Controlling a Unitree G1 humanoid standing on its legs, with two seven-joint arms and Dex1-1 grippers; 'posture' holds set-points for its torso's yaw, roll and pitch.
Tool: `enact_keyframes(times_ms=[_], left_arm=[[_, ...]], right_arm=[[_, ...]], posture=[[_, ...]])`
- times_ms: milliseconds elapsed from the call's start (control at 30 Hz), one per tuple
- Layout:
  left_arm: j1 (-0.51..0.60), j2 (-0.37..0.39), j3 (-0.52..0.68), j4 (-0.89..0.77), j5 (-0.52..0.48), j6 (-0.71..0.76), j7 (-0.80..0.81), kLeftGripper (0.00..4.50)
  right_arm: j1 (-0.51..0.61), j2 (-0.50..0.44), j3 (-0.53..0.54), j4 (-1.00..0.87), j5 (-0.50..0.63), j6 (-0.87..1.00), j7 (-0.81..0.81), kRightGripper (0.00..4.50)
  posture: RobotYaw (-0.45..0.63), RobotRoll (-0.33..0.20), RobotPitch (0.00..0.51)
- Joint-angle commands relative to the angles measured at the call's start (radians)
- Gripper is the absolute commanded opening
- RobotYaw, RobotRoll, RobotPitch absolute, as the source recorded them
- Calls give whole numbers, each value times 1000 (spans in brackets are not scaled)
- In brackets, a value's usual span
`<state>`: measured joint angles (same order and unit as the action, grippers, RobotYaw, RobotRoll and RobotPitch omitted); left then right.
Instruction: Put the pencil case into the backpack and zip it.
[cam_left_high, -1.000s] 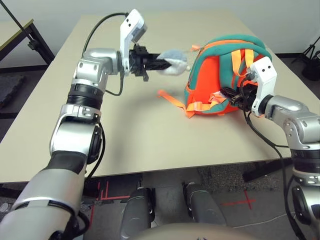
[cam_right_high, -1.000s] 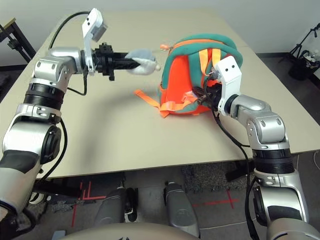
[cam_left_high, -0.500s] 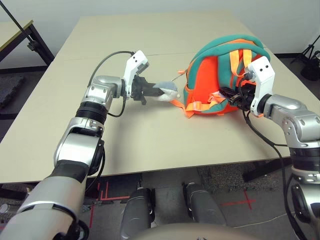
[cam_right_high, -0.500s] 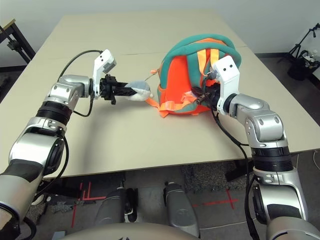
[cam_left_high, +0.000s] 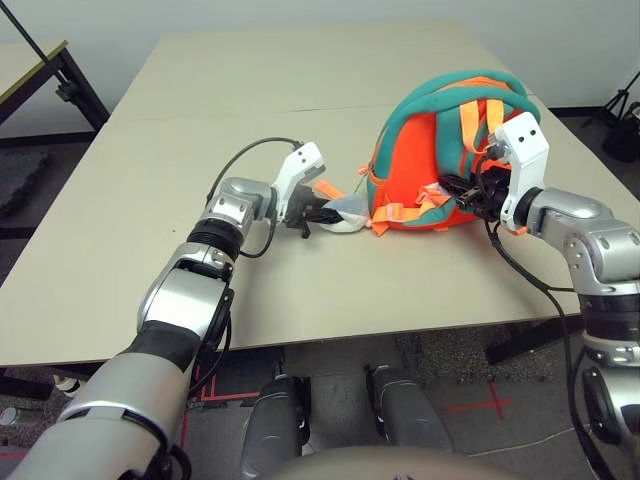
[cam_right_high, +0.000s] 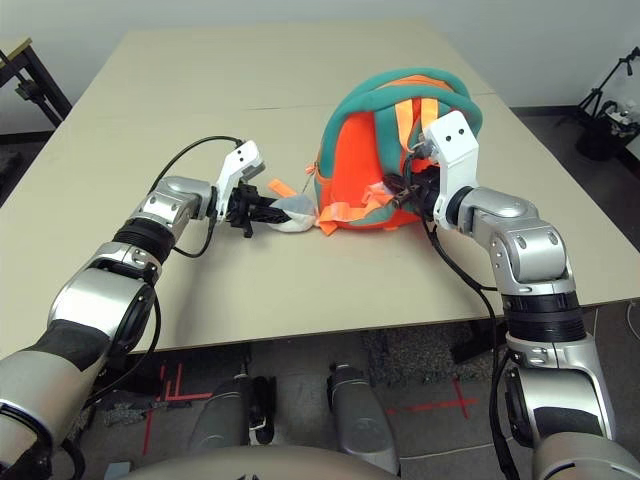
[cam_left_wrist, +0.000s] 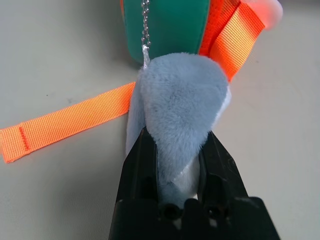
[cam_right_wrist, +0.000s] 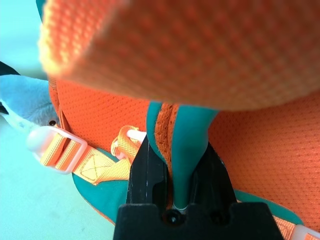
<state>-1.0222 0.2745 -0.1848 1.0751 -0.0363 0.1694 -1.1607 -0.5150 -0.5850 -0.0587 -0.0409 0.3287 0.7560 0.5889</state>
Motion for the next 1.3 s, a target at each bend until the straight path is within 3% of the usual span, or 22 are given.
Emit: enact_keyframes(times_ms=[33, 267, 300, 400, 433, 633, 1067, 1300], left_arm=[[-28, 8, 47, 6, -23, 48, 2, 1611], [-16, 57, 106, -123, -70, 147, -39, 4311], [-7, 65, 109, -147, -73, 160, -40, 4500], [13, 80, 119, -209, -85, 197, -38, 4500], [19, 83, 121, -226, -87, 206, -35, 4500], [71, 122, 134, -378, -116, 293, -29, 4500], [144, 177, 153, -507, -160, 377, 10, 4500], [195, 188, 199, -544, -196, 403, 69, 4500]], right_arm=[[2, -3, 13, 20, -3, 43, 0, 242], [-28, -22, -47, 9, 58, 126, 23, 2807], [-32, -27, -57, 7, 68, 142, 28, 3158], [-43, -42, -82, 3, 97, 193, 31, 4291], [-45, -47, -86, 2, 104, 203, 32, 4482], [-22, -121, -144, -52, 173, 311, 60, 4482], [91, -302, -293, -147, 332, 461, 154, 4482], [159, -332, -389, -75, 275, 381, 90, 4482]], posture=[[-199, 0, 97], [-190, 0, 95], [-186, 0, 93], [-183, 0, 91], [-183, 0, 91], [-187, 0, 89], [-199, 0, 82], [-213, 0, 86]])
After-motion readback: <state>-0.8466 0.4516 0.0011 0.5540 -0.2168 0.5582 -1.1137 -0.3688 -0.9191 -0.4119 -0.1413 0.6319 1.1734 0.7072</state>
